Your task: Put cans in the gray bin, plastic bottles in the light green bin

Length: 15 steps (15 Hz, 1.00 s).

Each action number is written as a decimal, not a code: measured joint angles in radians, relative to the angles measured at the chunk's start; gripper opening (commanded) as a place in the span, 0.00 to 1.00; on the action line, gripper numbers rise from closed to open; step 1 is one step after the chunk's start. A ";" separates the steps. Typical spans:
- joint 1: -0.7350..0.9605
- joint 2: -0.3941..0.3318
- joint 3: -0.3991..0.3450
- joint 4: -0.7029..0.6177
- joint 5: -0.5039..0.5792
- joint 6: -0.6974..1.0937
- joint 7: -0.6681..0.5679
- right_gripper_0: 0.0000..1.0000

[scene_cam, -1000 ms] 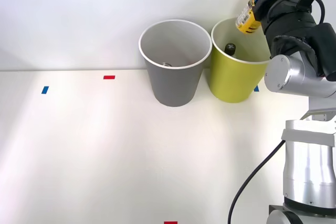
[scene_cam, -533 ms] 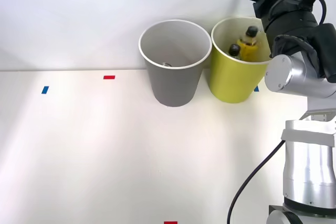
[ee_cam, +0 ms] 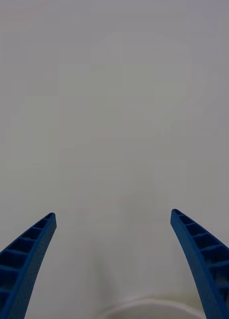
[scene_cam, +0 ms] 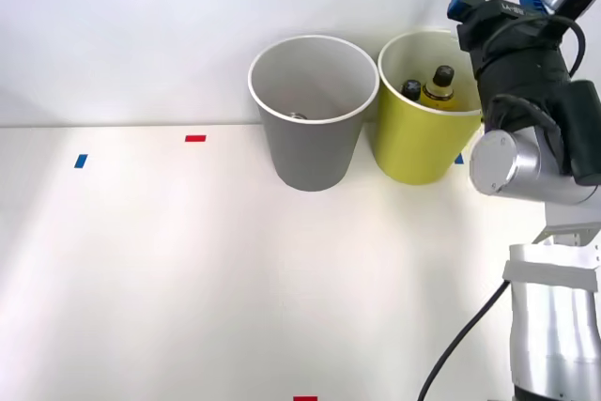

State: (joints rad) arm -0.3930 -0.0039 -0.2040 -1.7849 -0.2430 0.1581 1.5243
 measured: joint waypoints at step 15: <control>0.834 -0.100 0.220 -0.588 -0.019 -0.033 -0.008 0.78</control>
State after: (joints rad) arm 0.4405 -0.1044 0.0162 -2.3727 -0.2623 0.1251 1.5162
